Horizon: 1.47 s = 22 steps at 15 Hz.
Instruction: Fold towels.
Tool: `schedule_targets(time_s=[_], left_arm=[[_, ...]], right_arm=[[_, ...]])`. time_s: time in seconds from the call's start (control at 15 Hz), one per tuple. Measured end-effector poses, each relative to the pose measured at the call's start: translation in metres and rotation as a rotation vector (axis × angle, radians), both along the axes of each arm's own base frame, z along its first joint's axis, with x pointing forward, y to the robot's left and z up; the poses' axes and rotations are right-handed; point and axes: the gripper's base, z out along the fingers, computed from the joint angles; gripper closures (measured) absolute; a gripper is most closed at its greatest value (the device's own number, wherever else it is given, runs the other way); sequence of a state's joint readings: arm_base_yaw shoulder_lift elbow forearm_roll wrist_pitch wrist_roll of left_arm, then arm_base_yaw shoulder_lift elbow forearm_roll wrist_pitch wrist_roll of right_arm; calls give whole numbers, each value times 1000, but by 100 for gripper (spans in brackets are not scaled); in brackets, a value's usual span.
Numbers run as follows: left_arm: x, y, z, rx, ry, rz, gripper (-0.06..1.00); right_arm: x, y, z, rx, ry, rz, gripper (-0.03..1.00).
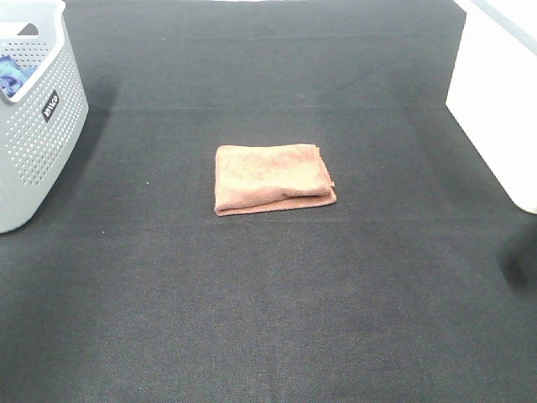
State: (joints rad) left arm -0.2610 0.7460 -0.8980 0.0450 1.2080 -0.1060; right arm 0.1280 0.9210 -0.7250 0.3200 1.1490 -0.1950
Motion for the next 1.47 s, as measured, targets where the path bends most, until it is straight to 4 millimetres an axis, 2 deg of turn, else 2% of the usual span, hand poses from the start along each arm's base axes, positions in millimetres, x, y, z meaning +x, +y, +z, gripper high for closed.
schedule_targets(time_s=[0.13, 0.2, 0.27, 0.47, 0.6, 0.73, 1.47], left_arm=[[-41, 11, -18, -23, -81, 2, 32], [-41, 11, -18, -23, -81, 2, 32], [-55, 15, -24, -33, -120, 2, 32], [-77, 20, -43, -44, -202, -12, 32], [-76, 20, -62, -21, -228, -56, 32], [-72, 17, -75, -19, -217, -78, 32], [-72, 14, -75, -31, -230, -111, 32]], right_arm=[[-30, -5, -11, -4, -42, 1, 12], [-30, -5, -11, -4, -42, 1, 12], [-51, -9, -13, -15, -115, 6, 12], [-79, -17, -10, -54, -285, 0, 12], [-90, -22, -7, -72, -403, -15, 12], [-91, -23, -11, -87, -428, -22, 12], [-90, -23, -10, -85, -440, -25, 12]])
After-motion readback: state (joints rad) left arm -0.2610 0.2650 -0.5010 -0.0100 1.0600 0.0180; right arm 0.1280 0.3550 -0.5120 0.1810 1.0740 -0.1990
